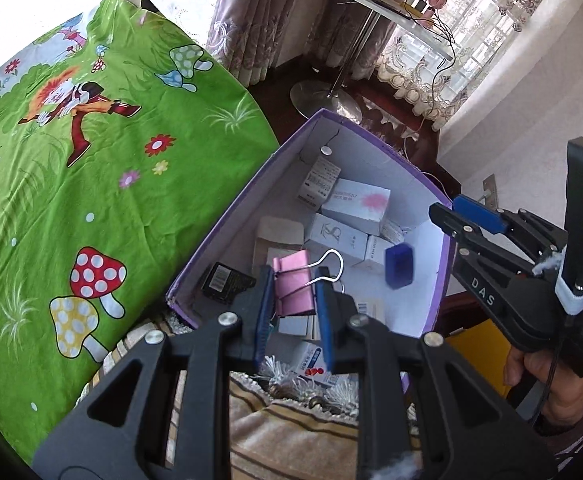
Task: Organize rigid objects
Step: 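Carry clip and navy box over the purple box and open both grippers, then move both grippers back to the white dental box on the bed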
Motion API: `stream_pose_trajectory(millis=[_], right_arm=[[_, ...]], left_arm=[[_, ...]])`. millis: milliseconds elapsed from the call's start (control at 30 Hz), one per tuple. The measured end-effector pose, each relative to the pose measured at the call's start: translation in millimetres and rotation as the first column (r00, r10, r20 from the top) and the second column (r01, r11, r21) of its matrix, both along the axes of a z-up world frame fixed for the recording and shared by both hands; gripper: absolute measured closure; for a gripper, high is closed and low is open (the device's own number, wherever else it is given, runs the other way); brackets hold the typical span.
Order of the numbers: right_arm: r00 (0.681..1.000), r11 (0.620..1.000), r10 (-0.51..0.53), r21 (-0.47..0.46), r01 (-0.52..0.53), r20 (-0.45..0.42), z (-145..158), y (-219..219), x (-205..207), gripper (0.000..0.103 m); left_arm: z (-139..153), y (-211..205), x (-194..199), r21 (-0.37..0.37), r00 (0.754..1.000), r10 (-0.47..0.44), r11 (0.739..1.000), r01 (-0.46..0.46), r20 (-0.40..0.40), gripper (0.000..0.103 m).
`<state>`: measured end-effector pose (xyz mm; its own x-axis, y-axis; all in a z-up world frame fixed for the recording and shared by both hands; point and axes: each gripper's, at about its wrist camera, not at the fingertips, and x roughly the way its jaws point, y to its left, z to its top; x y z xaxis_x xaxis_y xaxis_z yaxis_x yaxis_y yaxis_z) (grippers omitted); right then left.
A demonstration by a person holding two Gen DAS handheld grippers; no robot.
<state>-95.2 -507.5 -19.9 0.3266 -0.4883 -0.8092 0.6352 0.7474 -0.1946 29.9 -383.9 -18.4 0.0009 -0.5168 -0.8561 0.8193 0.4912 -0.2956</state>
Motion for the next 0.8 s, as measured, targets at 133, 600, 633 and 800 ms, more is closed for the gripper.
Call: stream_pose_trajectory(millis=[133,600,633,800], right_arm=[[1.0,0.999,0.001,-0.041,0.0,0.015,4.5,-0.9,-2.6,0.07],[0.998,0.999,0.032,-0.023,-0.031,0.049,9.0,2.2,-1.4,0.064],[0.997,0.999,0.044,-0.016,-0.044,0.057,11.5,4.6,-0.1,0.064],[0.989,0.993,0.117,-0.011,-0.116,0.093,35.7,23.5,10.3,0.062]], left_arm=[[2.7,-6.9,-5.2,0.0,1.0,-0.007,1.0,0.007,0.012,0.045],[13.2,22.6,0.0,-0.012,0.998,0.046,0.999,-0.046,0.037,0.04],[15.3,27.8,1.5,-0.011,0.998,0.055,0.998,-0.054,0.039,0.04],[28.6,61.7,14.0,-0.006,0.991,0.105,0.994,-0.105,0.081,0.04]])
